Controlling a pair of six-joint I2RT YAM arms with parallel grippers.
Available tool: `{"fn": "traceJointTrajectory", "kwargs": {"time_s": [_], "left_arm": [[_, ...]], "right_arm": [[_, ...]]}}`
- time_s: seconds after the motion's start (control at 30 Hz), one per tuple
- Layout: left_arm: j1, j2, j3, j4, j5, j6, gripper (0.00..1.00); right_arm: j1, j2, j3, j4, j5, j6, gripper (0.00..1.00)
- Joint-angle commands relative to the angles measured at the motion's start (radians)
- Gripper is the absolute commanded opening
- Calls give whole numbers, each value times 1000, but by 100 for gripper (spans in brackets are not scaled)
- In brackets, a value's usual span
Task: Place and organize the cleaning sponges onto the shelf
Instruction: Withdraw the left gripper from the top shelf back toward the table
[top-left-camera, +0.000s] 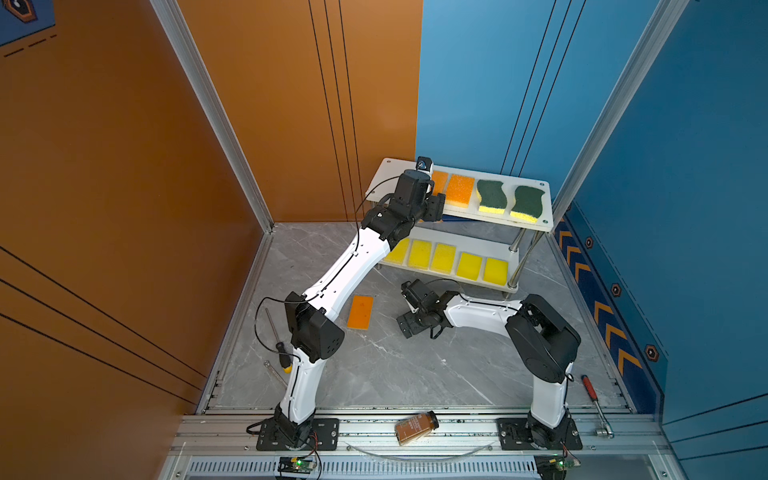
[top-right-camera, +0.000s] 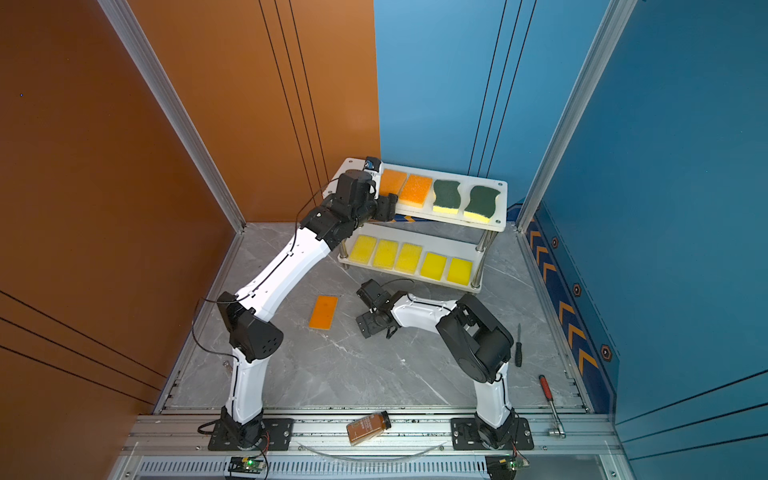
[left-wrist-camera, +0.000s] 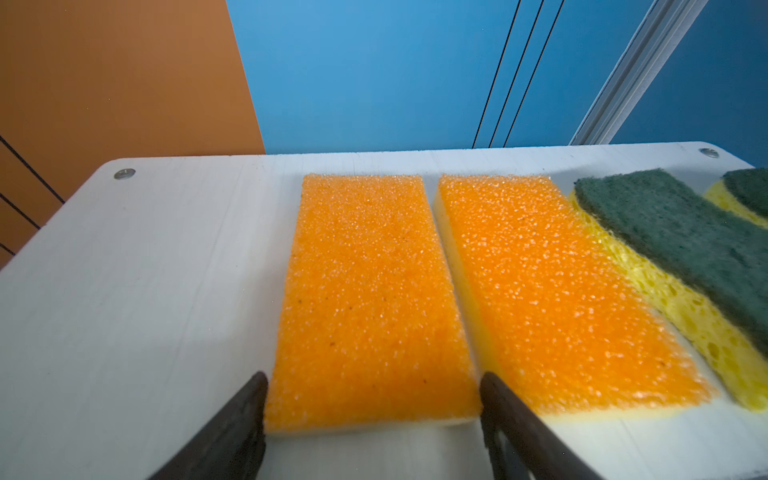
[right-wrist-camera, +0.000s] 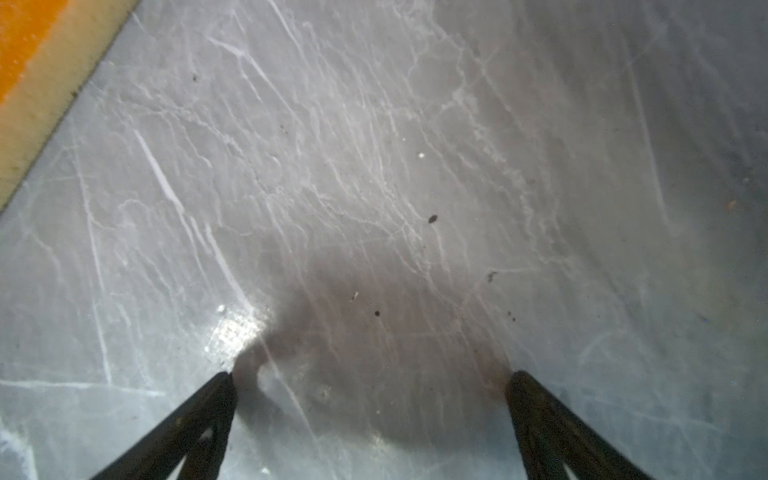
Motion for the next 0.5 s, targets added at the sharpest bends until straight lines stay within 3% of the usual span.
{"fn": "traceJointTrajectory", "kwargs": {"time_s": [0.0,0.47], "left_arm": [[-10,-54,-19,-8,-19,11,81],[-38,-131,-79,-8,-72,91,85]], "right_arm": [[15,74,-49,-103,-47,33,100],[17,77,-44,-103,-50,35,100]]}}
